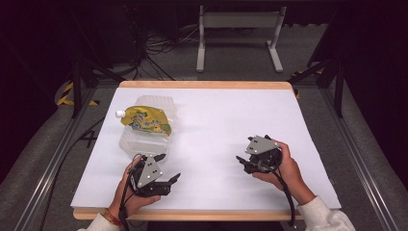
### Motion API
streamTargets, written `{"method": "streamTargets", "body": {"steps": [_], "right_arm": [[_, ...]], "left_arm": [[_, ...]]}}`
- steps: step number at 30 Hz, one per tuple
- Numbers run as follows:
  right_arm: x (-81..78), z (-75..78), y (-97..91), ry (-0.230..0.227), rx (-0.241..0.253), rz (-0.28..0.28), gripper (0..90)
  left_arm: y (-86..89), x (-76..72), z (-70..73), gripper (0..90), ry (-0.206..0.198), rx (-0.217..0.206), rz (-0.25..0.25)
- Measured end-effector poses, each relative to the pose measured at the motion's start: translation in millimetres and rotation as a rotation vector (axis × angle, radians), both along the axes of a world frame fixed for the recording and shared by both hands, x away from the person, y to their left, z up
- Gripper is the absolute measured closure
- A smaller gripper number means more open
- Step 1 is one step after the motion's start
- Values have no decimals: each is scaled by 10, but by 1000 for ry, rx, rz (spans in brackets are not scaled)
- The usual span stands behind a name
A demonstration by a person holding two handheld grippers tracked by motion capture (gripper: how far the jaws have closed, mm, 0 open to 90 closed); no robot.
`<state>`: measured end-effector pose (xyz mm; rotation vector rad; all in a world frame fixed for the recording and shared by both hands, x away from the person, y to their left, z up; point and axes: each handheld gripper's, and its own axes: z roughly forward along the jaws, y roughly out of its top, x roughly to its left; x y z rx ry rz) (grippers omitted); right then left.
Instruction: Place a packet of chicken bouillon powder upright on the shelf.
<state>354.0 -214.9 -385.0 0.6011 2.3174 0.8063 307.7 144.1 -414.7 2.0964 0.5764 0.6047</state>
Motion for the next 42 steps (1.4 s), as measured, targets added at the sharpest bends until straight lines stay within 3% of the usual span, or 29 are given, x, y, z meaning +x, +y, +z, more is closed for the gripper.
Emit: {"method": "streamTargets", "body": {"steps": [10, 27, 31, 38, 42], "right_arm": [[-256, -196, -271, 10, -6, -6, 205], [-567, -464, -921, 28, 127, -110, 158], [-653, -511, -1107, 29, 177, -147, 154], [-769, -583, -1341, 42, 228, -221, 148], [-843, -577, -1434, 40, 268, -250, 142]], "left_arm": [[-148, -43, -80, 177, 31, 30, -56], [-273, -31, -199, 135, 55, 60, -120], [-271, -33, -220, 130, 69, 64, -131], [-231, -26, -242, 125, 92, 25, -139], [-240, -20, -261, 121, 93, 36, -150]]}}
